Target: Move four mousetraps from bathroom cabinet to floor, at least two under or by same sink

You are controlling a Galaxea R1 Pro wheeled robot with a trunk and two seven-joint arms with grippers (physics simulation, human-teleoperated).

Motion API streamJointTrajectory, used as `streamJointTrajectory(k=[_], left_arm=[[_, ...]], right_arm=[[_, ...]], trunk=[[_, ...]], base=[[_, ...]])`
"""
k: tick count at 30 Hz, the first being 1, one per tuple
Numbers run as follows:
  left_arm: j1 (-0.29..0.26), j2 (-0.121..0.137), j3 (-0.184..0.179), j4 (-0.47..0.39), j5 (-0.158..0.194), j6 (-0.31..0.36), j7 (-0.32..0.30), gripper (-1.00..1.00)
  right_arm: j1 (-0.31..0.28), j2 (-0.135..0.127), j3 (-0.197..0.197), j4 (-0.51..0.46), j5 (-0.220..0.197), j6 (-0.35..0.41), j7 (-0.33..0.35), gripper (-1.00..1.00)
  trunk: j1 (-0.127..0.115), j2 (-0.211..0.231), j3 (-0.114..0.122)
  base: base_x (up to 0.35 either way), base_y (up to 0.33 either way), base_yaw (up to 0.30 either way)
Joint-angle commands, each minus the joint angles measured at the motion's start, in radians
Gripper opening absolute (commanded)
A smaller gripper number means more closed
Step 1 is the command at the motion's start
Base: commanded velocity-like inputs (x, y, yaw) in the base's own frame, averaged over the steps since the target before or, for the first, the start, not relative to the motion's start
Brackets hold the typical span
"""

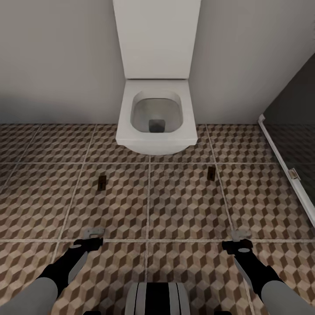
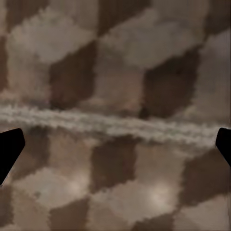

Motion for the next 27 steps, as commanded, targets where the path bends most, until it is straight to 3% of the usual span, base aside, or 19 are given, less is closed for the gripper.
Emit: streamJointTrajectory(k=[1, 27], left_arm=[[0.000, 0.001, -0.008, -0.002, 0.010, 0.005, 0.009, 1.00], [0.000, 0.000, -0.008, -0.002, 0.010, 0.006, 0.009, 1.00]], right_arm=[[0.000, -0.001, 0.008, -0.002, 0.005, 0.010, -0.006, 1.00], [0.000, -0.001, 0.008, -0.002, 0.004, 0.009, -0.005, 1.00]], trunk=[[-0.001, 0.000, 0.003], [-0.012, 0.006, 0.104]], base=[[0.000, 0.000, 0.000], [0.000, 0.000, 0.000]])
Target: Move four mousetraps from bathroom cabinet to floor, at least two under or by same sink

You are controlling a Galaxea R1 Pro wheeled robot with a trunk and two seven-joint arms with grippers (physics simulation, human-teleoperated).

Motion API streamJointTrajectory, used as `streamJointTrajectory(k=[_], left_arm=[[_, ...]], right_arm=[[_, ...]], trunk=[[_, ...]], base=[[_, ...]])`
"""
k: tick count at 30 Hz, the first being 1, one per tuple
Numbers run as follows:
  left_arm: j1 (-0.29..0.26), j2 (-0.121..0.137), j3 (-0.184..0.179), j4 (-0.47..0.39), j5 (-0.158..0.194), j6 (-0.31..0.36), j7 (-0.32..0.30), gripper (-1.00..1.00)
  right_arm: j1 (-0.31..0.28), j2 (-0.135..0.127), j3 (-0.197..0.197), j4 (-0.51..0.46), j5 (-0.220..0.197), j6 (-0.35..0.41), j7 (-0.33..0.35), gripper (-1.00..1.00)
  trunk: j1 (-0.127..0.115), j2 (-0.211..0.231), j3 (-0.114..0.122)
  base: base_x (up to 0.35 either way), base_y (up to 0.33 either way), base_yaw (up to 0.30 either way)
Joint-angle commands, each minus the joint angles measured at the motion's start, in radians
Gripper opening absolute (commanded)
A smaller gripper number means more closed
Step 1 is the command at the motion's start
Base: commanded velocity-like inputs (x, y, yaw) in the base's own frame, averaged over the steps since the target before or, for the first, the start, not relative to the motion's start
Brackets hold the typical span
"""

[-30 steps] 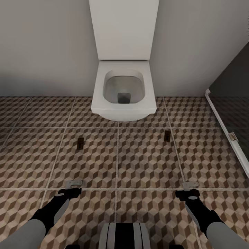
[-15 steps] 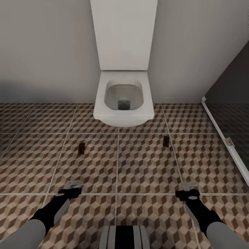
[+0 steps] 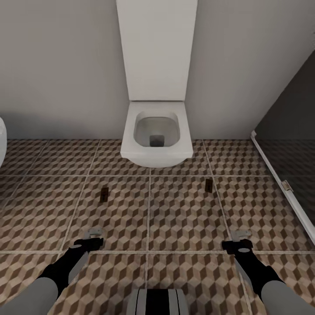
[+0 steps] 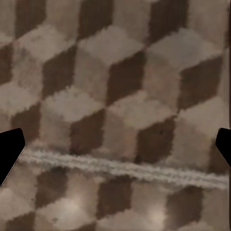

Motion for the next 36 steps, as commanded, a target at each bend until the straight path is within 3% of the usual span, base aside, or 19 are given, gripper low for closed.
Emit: streamJointTrajectory(k=[1, 36], left_arm=[[0.000, 0.001, -0.008, -0.002, 0.010, 0.005, 0.009, 1.00], [0.000, 0.003, -0.007, 0.007, 0.010, 0.001, 0.011, 1.00]], right_arm=[[0.000, -0.001, 0.008, -0.002, 0.005, 0.010, -0.006, 1.00], [0.000, -0.004, 0.007, 0.007, -0.002, 0.012, -0.009, 1.00]], trunk=[[-0.001, 0.000, 0.003], [-0.016, 0.008, 0.139]], base=[[0.000, 0.000, 0.000], [0.000, 0.000, 0.000]])
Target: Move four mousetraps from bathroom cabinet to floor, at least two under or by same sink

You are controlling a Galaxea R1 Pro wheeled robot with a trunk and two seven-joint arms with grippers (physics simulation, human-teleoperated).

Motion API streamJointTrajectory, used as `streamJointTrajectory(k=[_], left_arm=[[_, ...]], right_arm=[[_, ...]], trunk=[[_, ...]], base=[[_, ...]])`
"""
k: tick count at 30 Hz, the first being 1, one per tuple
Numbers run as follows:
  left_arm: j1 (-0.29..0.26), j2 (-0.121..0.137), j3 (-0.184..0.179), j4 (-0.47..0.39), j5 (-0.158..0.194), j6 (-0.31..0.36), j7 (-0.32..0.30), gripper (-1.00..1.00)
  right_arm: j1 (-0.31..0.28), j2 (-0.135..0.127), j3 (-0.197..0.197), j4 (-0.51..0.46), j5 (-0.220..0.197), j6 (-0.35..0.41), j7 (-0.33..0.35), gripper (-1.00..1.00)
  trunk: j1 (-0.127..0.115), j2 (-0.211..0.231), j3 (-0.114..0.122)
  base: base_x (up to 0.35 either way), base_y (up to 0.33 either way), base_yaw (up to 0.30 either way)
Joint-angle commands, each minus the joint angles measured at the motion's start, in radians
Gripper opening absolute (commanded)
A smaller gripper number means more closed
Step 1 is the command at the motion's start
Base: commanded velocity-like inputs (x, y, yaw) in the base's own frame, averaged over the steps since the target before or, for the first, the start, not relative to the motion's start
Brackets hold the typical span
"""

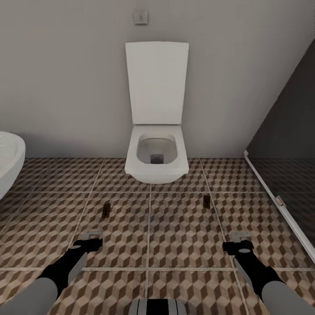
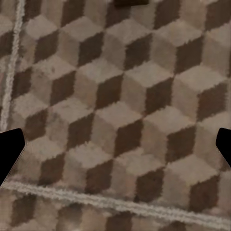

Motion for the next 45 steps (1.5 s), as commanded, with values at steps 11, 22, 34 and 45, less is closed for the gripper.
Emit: streamJointTrajectory(k=[11, 22, 34, 45], left_arm=[[0.000, 0.003, -0.009, 0.015, 0.018, 0.020, 0.009, 1.00], [0.000, 0.002, -0.009, 0.086, 0.018, 0.022, 0.006, 1.00], [0.000, 0.002, -0.008, 0.092, 0.026, 0.020, 0.008, 1.00], [0.000, 0.001, -0.008, 0.096, 0.044, 0.016, 0.010, 1.00]], right_arm=[[0.000, -0.003, 0.009, 0.001, 0.004, 0.012, -0.002, 1.00], [0.000, -0.003, 0.009, 0.009, -0.002, 0.010, 0.002, 1.00], [0.000, -0.006, 0.009, 0.008, 0.000, 0.008, 0.004, 1.00], [0.000, -0.006, 0.009, 0.008, -0.001, 0.005, 0.004, 1.00]], trunk=[[-0.005, 0.002, 0.042], [-0.010, 0.005, 0.084], [-0.015, 0.008, 0.131], [-0.020, 0.010, 0.173]], base=[[0.000, 0.000, 0.000], [0.000, 0.000, 0.000], [0.000, 0.000, 0.000], [0.000, 0.000, 0.000]])
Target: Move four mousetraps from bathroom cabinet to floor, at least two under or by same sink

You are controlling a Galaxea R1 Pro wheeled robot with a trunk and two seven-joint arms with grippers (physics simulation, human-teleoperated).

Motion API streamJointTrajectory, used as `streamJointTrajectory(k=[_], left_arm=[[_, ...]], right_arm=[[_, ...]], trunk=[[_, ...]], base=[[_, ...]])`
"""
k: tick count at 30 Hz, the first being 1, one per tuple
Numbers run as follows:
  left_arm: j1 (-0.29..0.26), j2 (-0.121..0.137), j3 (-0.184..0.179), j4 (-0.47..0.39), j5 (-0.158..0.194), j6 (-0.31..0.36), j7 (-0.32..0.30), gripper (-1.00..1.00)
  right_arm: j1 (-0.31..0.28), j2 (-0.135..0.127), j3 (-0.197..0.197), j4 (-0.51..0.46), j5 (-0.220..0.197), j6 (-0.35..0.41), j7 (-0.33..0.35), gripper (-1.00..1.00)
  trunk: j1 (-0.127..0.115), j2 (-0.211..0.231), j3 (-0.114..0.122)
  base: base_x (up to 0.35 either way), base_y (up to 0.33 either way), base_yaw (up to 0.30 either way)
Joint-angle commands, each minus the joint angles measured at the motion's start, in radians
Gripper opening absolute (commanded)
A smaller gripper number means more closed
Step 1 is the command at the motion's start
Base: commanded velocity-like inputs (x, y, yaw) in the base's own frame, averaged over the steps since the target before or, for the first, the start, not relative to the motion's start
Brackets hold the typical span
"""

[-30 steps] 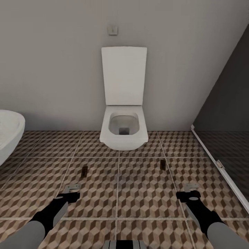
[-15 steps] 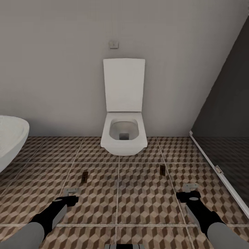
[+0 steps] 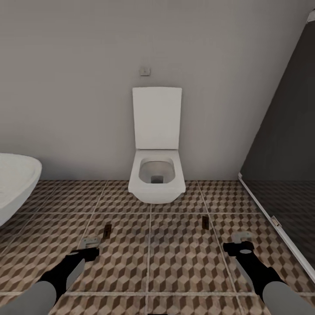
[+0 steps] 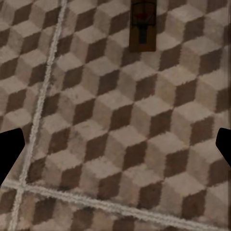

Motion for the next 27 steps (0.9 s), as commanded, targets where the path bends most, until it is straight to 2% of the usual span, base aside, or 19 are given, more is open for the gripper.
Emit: streamJointTrajectory(k=[1, 12, 19, 27], left_arm=[[0.000, 0.001, -0.009, -0.003, 0.010, 0.005, 0.008, 1.00], [0.000, 0.001, -0.009, -0.008, 0.013, 0.004, 0.009, 1.00], [0.000, 0.004, -0.008, 0.031, 0.015, 0.003, 0.011, 1.00], [0.000, 0.003, -0.009, 0.029, 0.029, 0.003, 0.011, 1.00]], right_arm=[[0.000, -0.001, 0.008, -0.002, 0.004, 0.009, -0.006, 1.00], [0.000, 0.000, 0.008, -0.002, 0.003, 0.014, -0.007, 1.00], [0.000, 0.001, 0.008, 0.018, 0.002, 0.012, -0.008, 1.00], [0.000, -0.003, 0.008, 0.022, 0.006, 0.013, -0.008, 1.00]], trunk=[[-0.001, 0.000, 0.003], [-0.006, 0.003, 0.046], [-0.009, 0.004, 0.073], [-0.012, 0.006, 0.104]], base=[[0.000, 0.000, 0.000], [0.000, 0.000, 0.000], [0.000, 0.000, 0.000], [0.000, 0.000, 0.000]])
